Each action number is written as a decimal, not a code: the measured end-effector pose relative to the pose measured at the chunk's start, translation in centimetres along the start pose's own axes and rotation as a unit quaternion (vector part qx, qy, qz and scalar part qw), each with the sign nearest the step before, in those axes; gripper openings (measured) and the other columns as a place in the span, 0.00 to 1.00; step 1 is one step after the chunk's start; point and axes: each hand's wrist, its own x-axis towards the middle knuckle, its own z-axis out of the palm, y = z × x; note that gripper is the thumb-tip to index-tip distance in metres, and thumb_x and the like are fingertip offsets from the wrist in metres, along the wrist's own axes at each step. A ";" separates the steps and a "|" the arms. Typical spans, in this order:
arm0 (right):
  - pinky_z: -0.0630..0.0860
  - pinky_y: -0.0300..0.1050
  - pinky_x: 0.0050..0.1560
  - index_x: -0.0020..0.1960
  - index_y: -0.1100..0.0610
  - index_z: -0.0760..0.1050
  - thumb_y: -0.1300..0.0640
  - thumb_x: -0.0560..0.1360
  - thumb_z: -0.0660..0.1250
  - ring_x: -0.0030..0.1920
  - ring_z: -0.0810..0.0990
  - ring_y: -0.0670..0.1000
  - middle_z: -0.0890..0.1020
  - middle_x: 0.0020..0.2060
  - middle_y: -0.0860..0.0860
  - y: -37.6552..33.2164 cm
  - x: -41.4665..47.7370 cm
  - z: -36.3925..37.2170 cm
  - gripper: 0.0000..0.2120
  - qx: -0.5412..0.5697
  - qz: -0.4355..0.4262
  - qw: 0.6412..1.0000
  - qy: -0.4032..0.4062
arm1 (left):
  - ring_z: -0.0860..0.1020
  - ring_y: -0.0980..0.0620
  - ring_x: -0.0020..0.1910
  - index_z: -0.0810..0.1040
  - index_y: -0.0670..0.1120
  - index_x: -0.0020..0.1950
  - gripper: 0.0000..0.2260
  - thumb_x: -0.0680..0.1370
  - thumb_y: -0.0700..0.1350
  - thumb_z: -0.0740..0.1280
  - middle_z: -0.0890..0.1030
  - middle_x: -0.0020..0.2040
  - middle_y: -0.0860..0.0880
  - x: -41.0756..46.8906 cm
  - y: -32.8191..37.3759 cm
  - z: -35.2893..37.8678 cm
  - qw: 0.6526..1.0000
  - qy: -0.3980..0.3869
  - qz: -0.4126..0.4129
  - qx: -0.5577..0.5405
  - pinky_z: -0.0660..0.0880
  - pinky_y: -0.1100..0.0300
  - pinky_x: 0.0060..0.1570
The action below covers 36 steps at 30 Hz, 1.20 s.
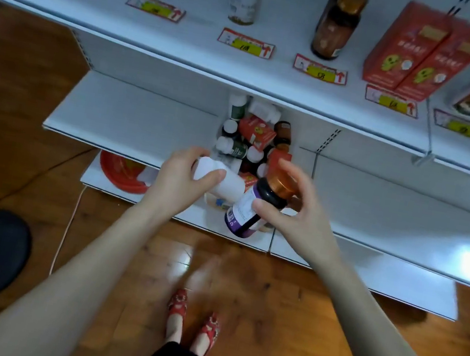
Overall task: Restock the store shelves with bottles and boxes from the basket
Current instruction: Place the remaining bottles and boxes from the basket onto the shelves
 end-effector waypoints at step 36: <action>0.79 0.38 0.34 0.54 0.55 0.72 0.58 0.69 0.72 0.41 0.81 0.47 0.77 0.45 0.51 -4.4 -25.0 -35.6 0.16 0.045 0.065 0.889 0.451 | 0.73 0.55 0.25 0.73 0.43 0.35 0.17 0.72 0.56 0.69 0.75 0.29 0.47 -9.0 37.6 19.3 0.923 -0.206 0.313 -0.087 0.68 0.62 0.30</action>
